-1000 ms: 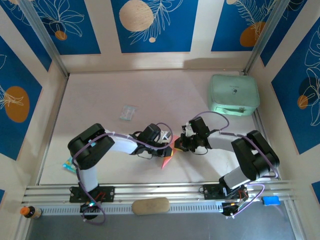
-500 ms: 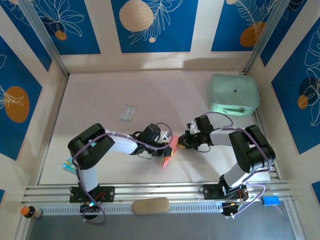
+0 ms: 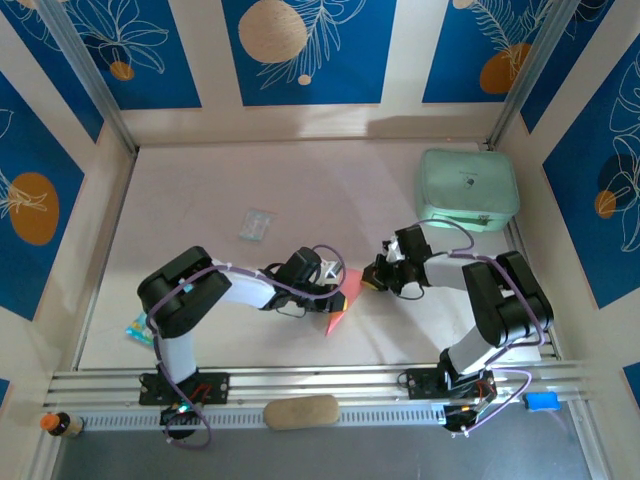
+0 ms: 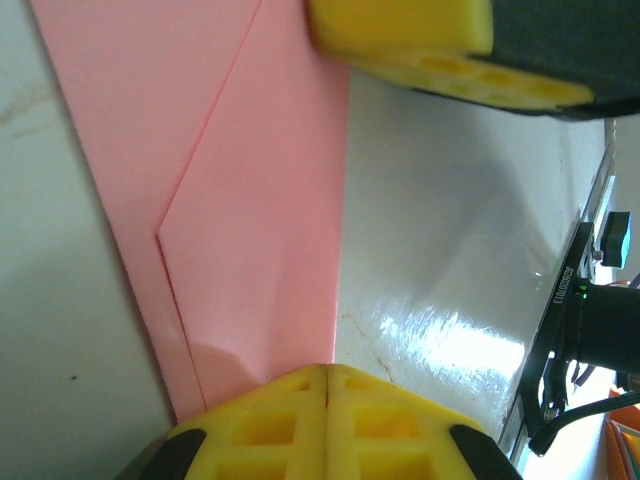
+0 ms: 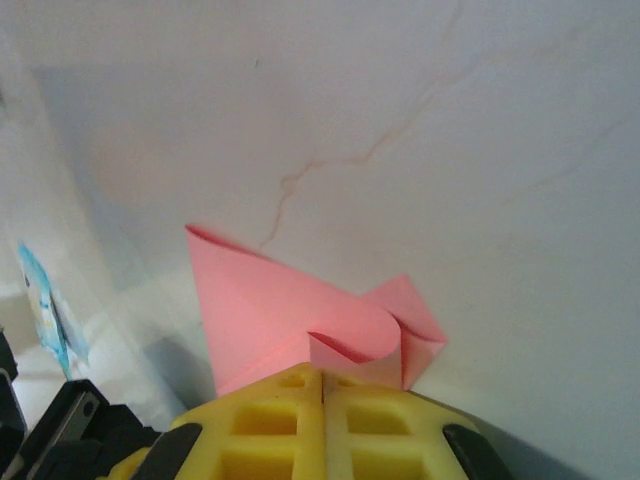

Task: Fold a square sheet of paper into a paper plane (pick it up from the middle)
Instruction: Fold the wing for the fifth time at the center of the table.

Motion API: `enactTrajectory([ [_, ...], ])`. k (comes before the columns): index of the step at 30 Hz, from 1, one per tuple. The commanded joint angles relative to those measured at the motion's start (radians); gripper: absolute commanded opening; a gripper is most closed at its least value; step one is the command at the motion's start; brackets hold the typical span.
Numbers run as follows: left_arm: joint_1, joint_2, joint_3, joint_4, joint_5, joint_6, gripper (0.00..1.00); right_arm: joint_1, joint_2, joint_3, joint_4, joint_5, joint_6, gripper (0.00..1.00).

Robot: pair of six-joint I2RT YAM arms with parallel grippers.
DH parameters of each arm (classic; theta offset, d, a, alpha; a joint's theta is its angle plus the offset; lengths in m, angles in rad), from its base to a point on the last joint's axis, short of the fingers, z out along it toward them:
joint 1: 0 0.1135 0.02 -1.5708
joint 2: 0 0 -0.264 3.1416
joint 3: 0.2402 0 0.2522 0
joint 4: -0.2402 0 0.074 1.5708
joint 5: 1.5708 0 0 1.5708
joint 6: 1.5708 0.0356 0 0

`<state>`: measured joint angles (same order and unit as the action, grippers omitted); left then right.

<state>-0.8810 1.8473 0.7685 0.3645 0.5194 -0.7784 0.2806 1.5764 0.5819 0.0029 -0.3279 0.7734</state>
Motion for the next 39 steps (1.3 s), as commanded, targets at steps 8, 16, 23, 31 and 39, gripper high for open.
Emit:
enactTrajectory([
  [8, 0.002, 0.059, -0.056, -0.135, -0.01, -0.007, 0.0, -0.045, -0.044, 0.017, -0.025, 0.262, 0.008, 0.04],
  [16, 0.002, 0.059, -0.062, -0.124, -0.005, -0.012, 0.0, -0.038, -0.168, 0.002, -0.016, 0.273, -0.002, 0.05],
  [23, 0.001, 0.043, -0.06, -0.133, -0.012, -0.009, 0.0, 0.015, -0.222, -0.035, 0.022, 0.1, -0.028, 0.05],
  [31, 0.001, 0.026, -0.054, -0.121, -0.005, -0.019, 0.0, 0.079, -0.083, -0.055, 0.101, 0.027, 0.005, 0.04],
  [39, 0.002, -0.032, -0.045, -0.158, -0.017, -0.011, 0.0, 0.055, -0.026, -0.085, 0.106, 0.087, 0.051, 0.0],
])
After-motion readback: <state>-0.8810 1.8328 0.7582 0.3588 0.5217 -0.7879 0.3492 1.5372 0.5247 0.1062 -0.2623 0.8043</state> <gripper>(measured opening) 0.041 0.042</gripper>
